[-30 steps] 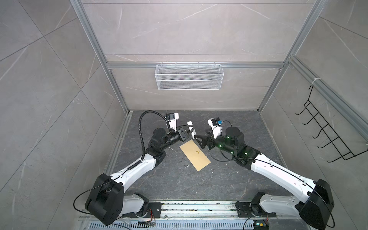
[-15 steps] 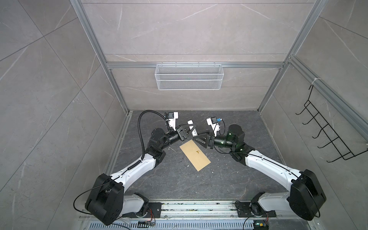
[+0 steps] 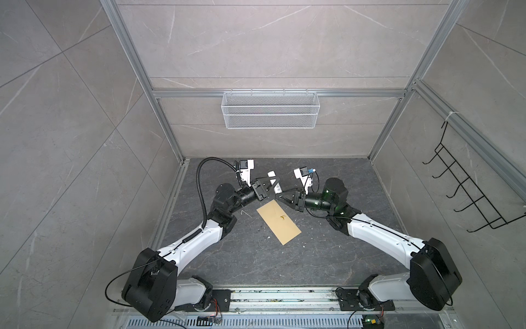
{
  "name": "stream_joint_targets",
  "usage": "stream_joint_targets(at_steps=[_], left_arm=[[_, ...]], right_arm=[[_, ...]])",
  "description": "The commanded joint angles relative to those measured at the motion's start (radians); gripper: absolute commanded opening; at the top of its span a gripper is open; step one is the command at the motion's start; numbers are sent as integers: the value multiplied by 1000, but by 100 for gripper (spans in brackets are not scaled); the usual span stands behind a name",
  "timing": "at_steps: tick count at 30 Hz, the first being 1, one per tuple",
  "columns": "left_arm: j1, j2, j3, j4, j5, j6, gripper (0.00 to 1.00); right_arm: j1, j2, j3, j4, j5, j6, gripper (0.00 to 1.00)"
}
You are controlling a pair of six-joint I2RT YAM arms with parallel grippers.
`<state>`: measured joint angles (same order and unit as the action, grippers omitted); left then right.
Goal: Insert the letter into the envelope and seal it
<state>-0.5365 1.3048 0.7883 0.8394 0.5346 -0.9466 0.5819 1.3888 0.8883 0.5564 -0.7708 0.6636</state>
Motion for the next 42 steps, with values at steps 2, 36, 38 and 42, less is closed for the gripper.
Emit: stream_joint_targets(at_steps=[2, 36, 38, 42], left_arm=[[3, -4, 28, 38, 17, 24, 0], [-9, -19, 42, -168, -104, 134, 0], [-8, -23, 55, -198, -104, 134, 0], [-6, -40, 77, -257, -118, 147, 0]], right_arm=[[-1, -1, 13, -18, 60, -15, 10], [511, 93, 331, -544, 1495, -686, 40], [461, 17, 266, -529, 1304, -621, 64], [319, -99, 171, -510, 932, -490, 94]])
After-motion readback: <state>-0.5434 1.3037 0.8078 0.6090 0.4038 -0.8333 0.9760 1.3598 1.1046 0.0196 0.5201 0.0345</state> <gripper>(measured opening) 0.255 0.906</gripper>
